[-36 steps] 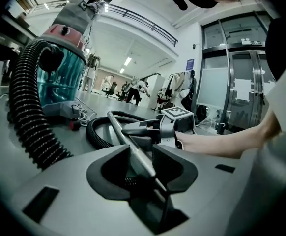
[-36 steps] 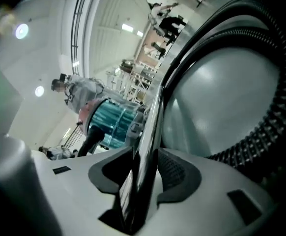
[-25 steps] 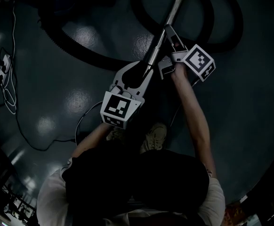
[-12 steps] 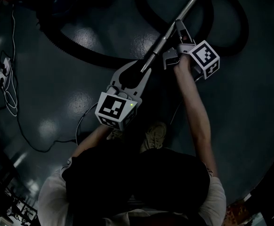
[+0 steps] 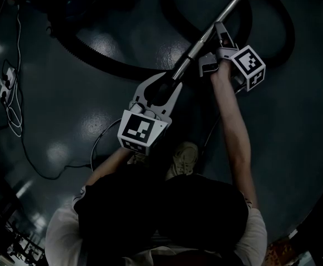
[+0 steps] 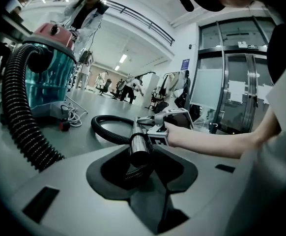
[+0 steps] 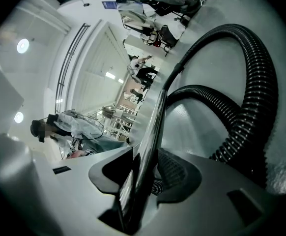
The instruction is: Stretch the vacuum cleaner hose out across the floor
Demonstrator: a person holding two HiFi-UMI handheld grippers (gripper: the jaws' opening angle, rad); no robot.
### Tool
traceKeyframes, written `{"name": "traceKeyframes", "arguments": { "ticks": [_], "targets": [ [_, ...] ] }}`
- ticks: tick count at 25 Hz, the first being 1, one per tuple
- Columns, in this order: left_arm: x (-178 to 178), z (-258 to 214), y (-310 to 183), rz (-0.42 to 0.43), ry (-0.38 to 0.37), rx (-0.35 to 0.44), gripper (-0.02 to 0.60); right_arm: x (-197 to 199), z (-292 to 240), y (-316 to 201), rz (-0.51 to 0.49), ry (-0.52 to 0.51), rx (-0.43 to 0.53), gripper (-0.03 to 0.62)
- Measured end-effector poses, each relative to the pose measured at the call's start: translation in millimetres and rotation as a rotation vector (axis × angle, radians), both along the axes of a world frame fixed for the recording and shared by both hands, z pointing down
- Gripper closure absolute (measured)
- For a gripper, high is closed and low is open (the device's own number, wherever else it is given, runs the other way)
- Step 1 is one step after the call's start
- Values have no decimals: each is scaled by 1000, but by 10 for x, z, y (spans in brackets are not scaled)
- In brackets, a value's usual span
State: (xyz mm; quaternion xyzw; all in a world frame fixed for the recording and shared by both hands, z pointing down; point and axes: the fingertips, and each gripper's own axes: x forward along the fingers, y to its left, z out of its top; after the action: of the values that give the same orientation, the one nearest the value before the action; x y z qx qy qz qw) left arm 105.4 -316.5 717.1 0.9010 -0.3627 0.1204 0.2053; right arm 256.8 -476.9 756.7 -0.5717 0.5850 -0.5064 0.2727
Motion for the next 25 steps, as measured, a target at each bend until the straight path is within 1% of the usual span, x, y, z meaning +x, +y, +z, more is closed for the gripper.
{"name": "traceKeyframes", "arguments": {
  "ticks": [2, 4, 5, 7, 9, 10, 11, 12, 13, 14, 15, 16, 17, 18, 20, 22, 23, 25],
  "targets": [
    [20, 0, -3, 12, -20, 3, 459, 34, 2, 5, 7, -1, -3, 425],
    [32, 12, -6, 24, -66, 18, 459, 51, -24, 13, 13, -13, -2, 425],
    [41, 16, -4, 26, -75, 26, 459, 44, -48, 26, 16, -25, 1, 425],
    [62, -28, -15, 13, -42, 70, 459, 14, -86, 55, 20, -44, 9, 425],
    [59, -115, -69, -17, -3, 136, 459, 7, -110, 70, 20, -24, 21, 425],
    [39, -131, -107, -37, 3, 147, 459, 21, -161, 81, 19, 28, 43, 427],
    [-4, -109, -165, -61, -1, 130, 459, 43, -275, 104, 18, 116, 86, 442],
    [-71, -49, -250, -86, -15, 90, 459, 67, -462, 134, 16, 231, 152, 556],
    [-153, 22, -360, -106, -25, 38, 459, 82, -695, 162, 10, 350, 227, 566],
    [-232, 67, -480, -123, -19, -6, 459, 79, -919, 175, -7, 450, 290, 566],
    [-295, 61, -589, -138, 1, -26, 459, 48, -1087, 167, -44, 522, 333, 566],
    [-333, 13, -671, -150, 22, -20, 459, -14, -1180, 146, -112, 577, 358, 566],
    [-342, -46, -723, -158, 36, -2, 459, -105, -1198, 131, -215, 639, 374, 566],
    [-327, -90, -749, -160, 42, 15, 459, -205, -1149, 141, -346, 719, 382, 566],
    [-276, -115, -758, -156, 45, 19, 459, -355, -913, 270, -621, 897, 366, 565],
    [-264, -123, -761, -154, 46, 12, 459, -412, -612, 485, -840, 1006, 316, 565],
    [-271, -148, -774, -155, 43, 19, 459, -413, -457, 583, -925, 1046, 281, 565],
    [-284, -249, -848, -157, 35, 62, 459, -373, -144, 715, -1054, 1160, 191, 565]
  ]
}}
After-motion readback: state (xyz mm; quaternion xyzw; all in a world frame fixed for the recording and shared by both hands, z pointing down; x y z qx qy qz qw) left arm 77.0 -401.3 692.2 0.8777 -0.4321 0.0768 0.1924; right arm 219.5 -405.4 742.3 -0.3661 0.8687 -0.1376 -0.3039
